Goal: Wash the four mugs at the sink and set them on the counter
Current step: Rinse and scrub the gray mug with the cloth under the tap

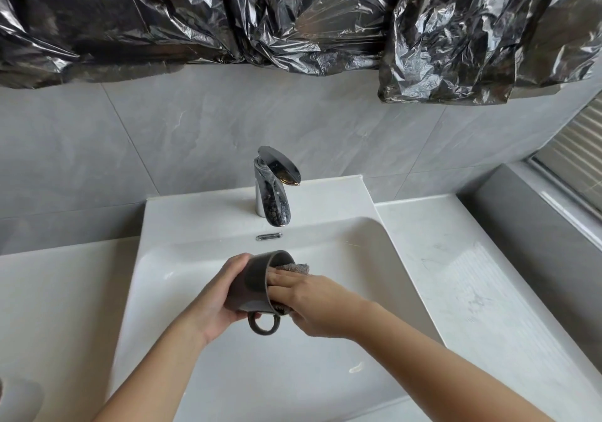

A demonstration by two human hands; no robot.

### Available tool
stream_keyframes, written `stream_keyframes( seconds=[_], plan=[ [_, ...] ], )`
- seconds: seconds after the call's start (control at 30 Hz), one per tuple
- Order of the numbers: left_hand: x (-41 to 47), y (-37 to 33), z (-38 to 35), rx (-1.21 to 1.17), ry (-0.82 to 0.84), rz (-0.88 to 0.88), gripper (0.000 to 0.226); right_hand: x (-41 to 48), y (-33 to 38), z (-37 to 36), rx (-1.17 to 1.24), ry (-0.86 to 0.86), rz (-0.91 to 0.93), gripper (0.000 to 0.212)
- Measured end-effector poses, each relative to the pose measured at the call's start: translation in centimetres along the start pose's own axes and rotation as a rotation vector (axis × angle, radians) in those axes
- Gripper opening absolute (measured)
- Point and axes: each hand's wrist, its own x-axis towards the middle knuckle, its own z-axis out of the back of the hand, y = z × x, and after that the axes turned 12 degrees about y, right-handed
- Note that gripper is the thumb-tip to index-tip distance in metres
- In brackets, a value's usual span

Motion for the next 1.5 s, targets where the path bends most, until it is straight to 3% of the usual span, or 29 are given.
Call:
stream_keyframes(
  seconds=[0.17,0.23,0.3,0.4,0.5,0.57,0.67,0.77,0.83,0.93,1.0,1.1,1.17,1.23,1.3,1.37,1.43,1.5],
  plan=[
    [0.4,0.4,-0.9,0.06,-0.084,-0.197,0.033,-0.1,1.3,0.9,0.576,0.096,-0.182,0.044],
    [0.5,0.7,-1.1,0.088,-0.104,-0.295,0.038,-0.3,1.5,1.5,0.951,0.096,-0.144,0.047],
    [0.5,1.1,-0.9,0.15,-0.114,-0.364,0.048,-0.4,1.6,1.7,1.129,0.044,-0.102,0.044],
    [0.3,1.9,-0.8,0.188,-0.101,-0.352,0.063,-0.1,1.6,1.3,1.105,-0.032,-0.169,0.035],
    [0.3,2.3,-0.6,0.089,-0.04,-0.207,0.09,-0.1,1.9,0.6,0.907,-0.15,-0.252,0.017],
    [-0.4,1.8,-0.4,0.089,0.032,-0.023,0.076,-0.5,1.9,0.4,0.772,-0.214,-0.216,0.019],
    [-0.8,0.1,0.1,-0.003,0.09,0.218,0.087,-0.9,0.9,0.4,0.277,-0.203,-0.118,0.023],
    [-0.6,-1.2,-0.5,-0.046,0.025,0.246,0.065,-0.6,0.5,0.5,0.057,-0.127,-0.06,0.021],
    [-0.3,-1.2,-1.0,0.0,-0.028,0.165,0.045,-0.2,0.9,0.4,0.205,-0.073,-0.11,0.021],
    [0.3,-0.4,-1.4,0.058,-0.067,-0.052,0.029,-0.1,1.5,1.1,0.833,-0.011,-0.182,0.021],
    [0.4,0.0,-1.6,0.076,-0.093,-0.2,0.026,0.0,1.9,1.4,1.048,-0.072,-0.171,0.023],
    [0.3,0.5,-1.8,0.16,-0.075,-0.303,0.041,0.3,1.9,1.5,1.048,-0.176,-0.203,0.023],
    [-0.1,0.1,-1.7,0.087,0.008,-0.209,0.037,0.3,1.6,1.4,0.951,-0.205,-0.22,0.015],
    [-0.5,-1.0,-1.3,-0.013,0.036,-0.01,0.045,0.0,1.0,1.0,0.695,-0.179,-0.205,0.003],
    [-0.6,-1.9,-0.8,-0.062,0.027,0.143,0.053,0.0,0.6,0.7,0.392,-0.126,-0.202,0.033],
    [-0.5,-2.2,-1.0,-0.005,-0.004,0.184,0.045,0.3,0.8,0.9,0.331,-0.086,-0.207,0.04],
    [-0.2,-1.6,-1.2,0.123,-0.064,0.124,0.039,0.3,1.6,1.2,0.564,-0.023,-0.188,0.017],
    [0.1,-0.5,-1.0,0.172,-0.134,-0.081,0.044,0.4,2.5,1.8,0.95,-0.006,-0.18,0.021]
  ],
)
